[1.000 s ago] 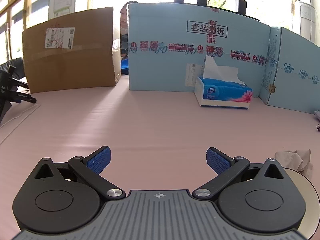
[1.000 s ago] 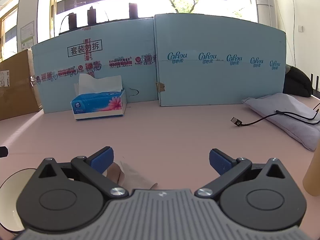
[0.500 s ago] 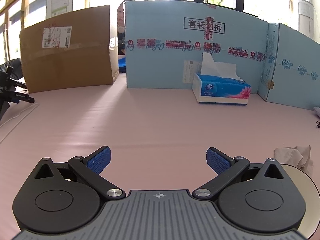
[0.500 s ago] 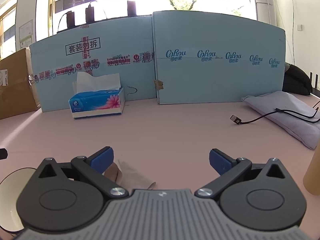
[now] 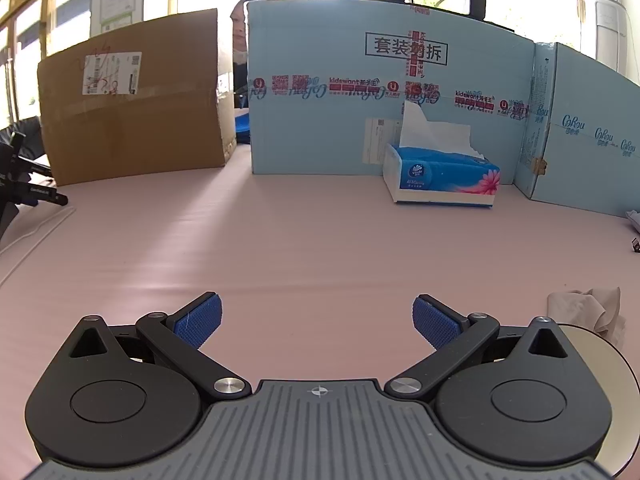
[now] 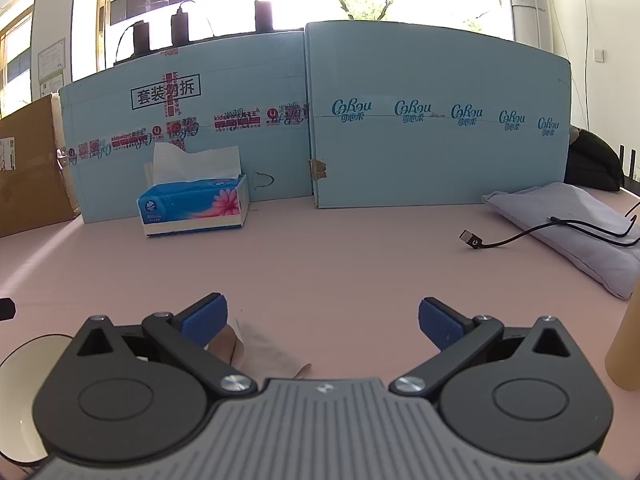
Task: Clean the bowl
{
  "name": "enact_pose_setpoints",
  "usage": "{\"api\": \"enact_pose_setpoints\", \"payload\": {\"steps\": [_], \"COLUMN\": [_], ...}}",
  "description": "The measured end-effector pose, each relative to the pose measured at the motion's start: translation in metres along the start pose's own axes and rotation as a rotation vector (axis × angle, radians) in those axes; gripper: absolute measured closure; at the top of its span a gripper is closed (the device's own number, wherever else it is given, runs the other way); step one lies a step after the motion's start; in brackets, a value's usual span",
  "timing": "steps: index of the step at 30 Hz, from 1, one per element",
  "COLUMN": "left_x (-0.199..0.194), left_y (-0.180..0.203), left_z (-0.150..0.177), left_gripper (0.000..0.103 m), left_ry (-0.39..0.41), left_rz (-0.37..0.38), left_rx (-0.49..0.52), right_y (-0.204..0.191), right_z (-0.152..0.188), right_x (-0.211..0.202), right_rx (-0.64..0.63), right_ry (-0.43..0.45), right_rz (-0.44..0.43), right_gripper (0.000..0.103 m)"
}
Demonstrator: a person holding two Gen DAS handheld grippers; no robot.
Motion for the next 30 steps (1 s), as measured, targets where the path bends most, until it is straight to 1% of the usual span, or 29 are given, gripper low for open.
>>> {"api": "enact_pose_setpoints", "payload": {"steps": [30], "left_x": [0.0002], "left_y": [0.0044], "left_z": [-0.0015], "left_gripper": [0.0], "left_ry": [-0.005], "left_rz": [0.0], "left_rx": [0.02], "right_y": [0.0003], "right_z": [0.0007], "right_x": [0.0005], "right_rx": [-0.004], "right_ry": [-0.001], "right_rz": [0.007], "right_gripper": [0.0]}}
Point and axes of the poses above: each gripper's, at about its wrist camera, not at the fingertips, and x roughly the way its jaws point, y to its right, z to its underside, the point moved 8 cm from there along x, roughly the way its jaws point, and after that the axes turned 4 degrees about -y, right-handed, at the moved point
